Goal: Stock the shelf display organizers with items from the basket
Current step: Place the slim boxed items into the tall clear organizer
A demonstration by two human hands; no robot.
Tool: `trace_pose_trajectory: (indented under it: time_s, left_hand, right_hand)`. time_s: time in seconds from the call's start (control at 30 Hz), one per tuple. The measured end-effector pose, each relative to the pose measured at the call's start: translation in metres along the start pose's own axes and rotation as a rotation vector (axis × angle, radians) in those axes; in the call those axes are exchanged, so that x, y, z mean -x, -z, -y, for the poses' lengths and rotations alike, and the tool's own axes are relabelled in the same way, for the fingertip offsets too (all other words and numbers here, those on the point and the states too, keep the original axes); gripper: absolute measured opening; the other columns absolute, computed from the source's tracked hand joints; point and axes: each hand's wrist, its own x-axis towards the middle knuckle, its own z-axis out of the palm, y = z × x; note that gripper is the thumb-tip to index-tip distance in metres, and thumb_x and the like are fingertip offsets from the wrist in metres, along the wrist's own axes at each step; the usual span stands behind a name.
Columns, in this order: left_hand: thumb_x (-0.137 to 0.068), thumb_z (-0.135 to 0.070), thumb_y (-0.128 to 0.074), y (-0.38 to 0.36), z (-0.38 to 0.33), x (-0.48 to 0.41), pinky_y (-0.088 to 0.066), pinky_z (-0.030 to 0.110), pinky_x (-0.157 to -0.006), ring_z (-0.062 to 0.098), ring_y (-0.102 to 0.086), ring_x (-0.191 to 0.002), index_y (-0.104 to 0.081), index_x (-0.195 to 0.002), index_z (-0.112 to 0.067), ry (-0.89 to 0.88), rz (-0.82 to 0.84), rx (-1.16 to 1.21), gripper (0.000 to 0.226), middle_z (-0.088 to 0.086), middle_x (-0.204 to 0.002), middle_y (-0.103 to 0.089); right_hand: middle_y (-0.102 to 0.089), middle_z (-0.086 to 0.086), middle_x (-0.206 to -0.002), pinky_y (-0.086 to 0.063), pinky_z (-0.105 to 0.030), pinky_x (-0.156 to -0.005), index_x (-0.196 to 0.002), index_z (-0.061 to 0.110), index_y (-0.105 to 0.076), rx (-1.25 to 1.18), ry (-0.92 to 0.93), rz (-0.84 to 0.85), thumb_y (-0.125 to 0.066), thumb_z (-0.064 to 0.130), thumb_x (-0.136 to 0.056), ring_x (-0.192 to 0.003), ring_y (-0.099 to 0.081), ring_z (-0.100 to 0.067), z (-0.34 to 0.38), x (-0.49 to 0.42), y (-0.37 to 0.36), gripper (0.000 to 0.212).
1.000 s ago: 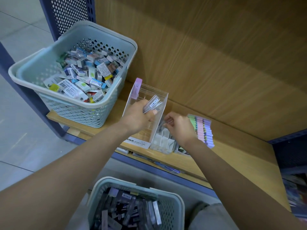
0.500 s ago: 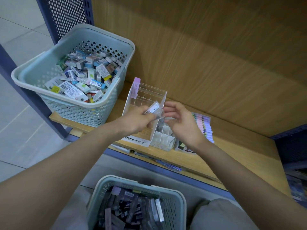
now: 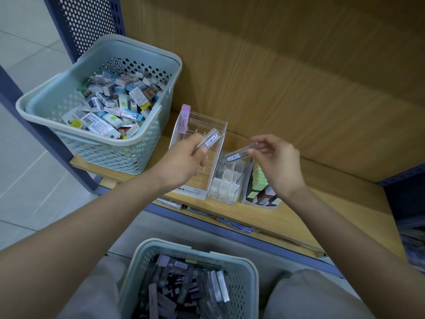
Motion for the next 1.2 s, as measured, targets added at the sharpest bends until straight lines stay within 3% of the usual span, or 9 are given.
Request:
trace_pose_trajectory:
  time_s: [0.1, 0.27, 0.43, 0.57, 0.7, 0.83, 0.97, 1.1, 1.2]
  left_hand:
    - [-0.099, -0.019, -0.04, -0.001, 0.007, 0.006, -0.038, 0.019, -0.052, 0.011, -0.049, -0.058, -0.045, -0.092, -0.026, -0.011, -0.054, -0.052, 0.011, 0.0, -0.083, -0.063]
    - [-0.097, -0.018, -0.046, -0.013, 0.025, 0.013, -0.039, 0.016, -0.048, 0.014, -0.05, -0.063, -0.047, -0.083, -0.024, 0.049, -0.15, 0.021, 0.016, -0.001, -0.077, -0.054]
    - [-0.095, -0.014, -0.05, -0.026, 0.05, 0.023, -0.041, 0.027, -0.052, 0.018, -0.047, -0.059, -0.052, -0.081, -0.029, 0.005, -0.211, 0.088, 0.02, -0.006, -0.065, -0.046]
    - [-0.094, -0.014, -0.053, -0.027, 0.07, 0.027, -0.048, 0.039, -0.058, 0.016, -0.046, -0.057, -0.056, -0.083, -0.031, 0.028, -0.254, 0.064, 0.021, -0.007, -0.068, -0.051]
    - [-0.094, -0.015, -0.054, -0.028, 0.079, 0.027, -0.044, 0.027, -0.057, 0.016, -0.048, -0.059, -0.057, -0.083, -0.032, 0.036, -0.269, 0.061, 0.02, -0.006, -0.07, -0.054]
    - [-0.093, -0.018, -0.055, -0.029, 0.083, 0.026, -0.044, 0.03, -0.058, 0.013, -0.046, -0.057, -0.059, -0.086, -0.034, 0.011, -0.265, 0.076, 0.018, -0.007, -0.069, -0.054]
    - [-0.096, -0.013, -0.049, -0.035, 0.08, 0.023, -0.04, 0.015, -0.055, 0.01, -0.049, -0.066, -0.058, -0.092, -0.035, -0.002, -0.244, 0.096, 0.024, -0.006, -0.077, -0.056]
    - [-0.097, -0.003, -0.041, -0.041, 0.075, 0.024, -0.04, 0.012, -0.057, 0.01, -0.049, -0.068, -0.051, -0.096, -0.038, -0.018, -0.222, 0.095, 0.037, -0.001, -0.088, -0.057]
    - [-0.094, -0.007, -0.052, -0.048, 0.063, 0.026, -0.041, 0.013, -0.055, 0.007, -0.049, -0.06, -0.044, -0.087, -0.033, -0.075, -0.172, 0.06, 0.028, -0.005, -0.073, -0.057]
  right_hand:
    - [-0.063, 0.007, -0.088, -0.044, -0.004, -0.075, -0.111, 0.012, -0.063, 0.166, 0.042, 0.105, -0.061, 0.007, -0.089, -0.076, -0.055, 0.004, -0.015, -0.004, -0.019, 0.023]
    - [-0.059, 0.005, -0.091, -0.052, -0.033, -0.087, -0.11, 0.012, -0.062, 0.243, 0.041, 0.209, -0.059, 0.007, -0.09, -0.087, -0.058, -0.011, -0.034, -0.012, -0.044, 0.021]
    - [-0.062, -0.002, -0.102, -0.051, -0.038, -0.085, -0.109, 0.015, -0.066, 0.314, 0.131, 0.238, -0.059, 0.01, -0.09, -0.09, -0.06, -0.016, -0.039, -0.015, -0.059, 0.021]
    - [-0.065, -0.002, -0.104, -0.052, -0.04, -0.082, -0.109, 0.016, -0.061, 0.347, 0.101, 0.268, -0.059, 0.011, -0.09, -0.093, -0.061, -0.019, -0.046, -0.015, -0.069, 0.02]
    - [-0.056, -0.005, -0.107, -0.052, -0.042, -0.078, -0.106, 0.012, -0.061, 0.436, 0.126, 0.273, -0.057, 0.014, -0.091, -0.089, -0.061, -0.025, -0.051, -0.015, -0.075, 0.015]
    - [-0.053, -0.006, -0.115, -0.05, -0.039, -0.076, -0.117, 0.012, -0.059, 0.55, 0.178, 0.277, -0.051, 0.016, -0.095, -0.099, -0.056, -0.025, -0.051, -0.016, -0.076, 0.024]
    - [-0.052, -0.008, -0.121, -0.045, -0.041, -0.087, -0.124, 0.009, -0.059, 0.641, 0.286, 0.271, -0.05, 0.001, -0.091, -0.111, -0.046, -0.026, -0.051, -0.011, -0.075, 0.035]
    - [-0.05, -0.002, -0.117, -0.046, -0.029, -0.09, -0.126, 0.01, -0.054, 0.214, 0.232, 0.175, -0.046, 0.0, -0.092, -0.101, -0.053, -0.012, -0.035, 0.004, -0.057, 0.036]
    - [-0.052, 0.007, -0.111, -0.044, -0.015, -0.089, -0.126, 0.015, -0.054, 0.054, 0.263, 0.329, -0.052, 0.009, -0.094, -0.097, -0.053, 0.0, -0.017, 0.021, -0.035, 0.033]
